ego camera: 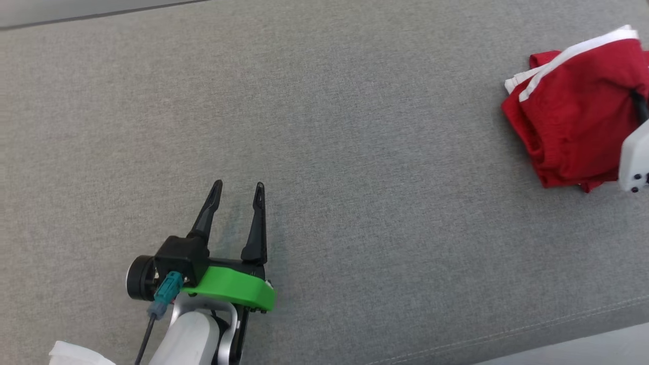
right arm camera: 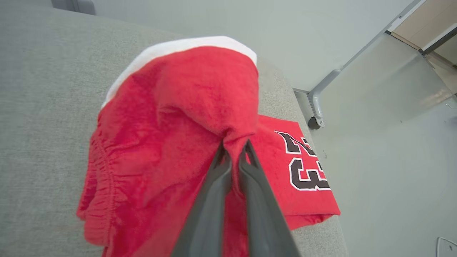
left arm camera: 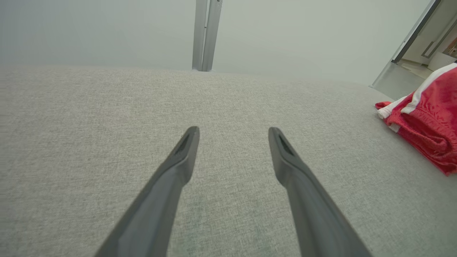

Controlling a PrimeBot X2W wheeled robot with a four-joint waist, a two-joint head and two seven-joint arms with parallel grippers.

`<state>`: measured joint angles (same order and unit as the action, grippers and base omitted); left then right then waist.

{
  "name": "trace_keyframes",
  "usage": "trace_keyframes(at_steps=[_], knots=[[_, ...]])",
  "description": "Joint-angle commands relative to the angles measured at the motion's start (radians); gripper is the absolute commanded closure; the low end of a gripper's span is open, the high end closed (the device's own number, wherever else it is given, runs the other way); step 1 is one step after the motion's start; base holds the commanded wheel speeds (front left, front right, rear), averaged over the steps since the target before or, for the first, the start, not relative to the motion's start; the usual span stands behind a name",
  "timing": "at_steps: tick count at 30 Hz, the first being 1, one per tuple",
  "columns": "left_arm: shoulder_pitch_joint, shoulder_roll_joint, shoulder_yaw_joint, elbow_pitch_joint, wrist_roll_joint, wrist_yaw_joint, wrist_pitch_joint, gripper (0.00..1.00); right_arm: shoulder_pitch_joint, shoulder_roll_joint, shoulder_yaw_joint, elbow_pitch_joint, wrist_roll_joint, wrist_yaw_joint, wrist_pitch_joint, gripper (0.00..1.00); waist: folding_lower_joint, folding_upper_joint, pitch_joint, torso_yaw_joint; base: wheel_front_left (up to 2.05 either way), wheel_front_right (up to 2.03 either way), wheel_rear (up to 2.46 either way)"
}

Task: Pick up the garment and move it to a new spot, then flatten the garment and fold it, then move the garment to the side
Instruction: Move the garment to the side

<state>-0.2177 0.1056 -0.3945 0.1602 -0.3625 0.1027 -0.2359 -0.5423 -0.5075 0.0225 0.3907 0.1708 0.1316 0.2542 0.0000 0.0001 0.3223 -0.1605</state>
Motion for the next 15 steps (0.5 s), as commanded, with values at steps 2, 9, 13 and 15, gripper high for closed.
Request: trace_keyframes(at_steps=[2, 9, 13, 15], knots=[[-0.022, 0.007, 0.0, -0.005, 0.005, 0.003, -0.004, 0.0, -0.029, -0.03, -0.032, 0.039, -0.011, -0.002, -0.005, 1.0, 0.0, -0.0001, 0.034, 0.042, 0.0, 0.0, 0.0], [-0.035, 0.022, -0.008, -0.017, 0.018, 0.007, 0.002, 0.0, -0.068, -0.097, -0.131, 0.141, -0.055, -0.002, -0.004, 1.0, 0.0, -0.0001, 0.071, 0.076, 0.0, 0.0, 0.0], [-0.043, 0.028, -0.008, -0.023, 0.024, 0.012, 0.006, 0.0, -0.092, -0.084, -0.192, 0.196, -0.094, -0.002, -0.028, 1.0, 0.0, -0.0001, 0.086, 0.083, 0.0, 0.0, 0.0], [-0.045, 0.032, -0.008, -0.025, 0.026, 0.014, 0.009, 0.0, -0.099, -0.071, -0.22, 0.23, -0.115, -0.002, -0.033, 0.93, 0.0, -0.0001, 0.091, 0.083, 0.0, 0.0, 0.0]])
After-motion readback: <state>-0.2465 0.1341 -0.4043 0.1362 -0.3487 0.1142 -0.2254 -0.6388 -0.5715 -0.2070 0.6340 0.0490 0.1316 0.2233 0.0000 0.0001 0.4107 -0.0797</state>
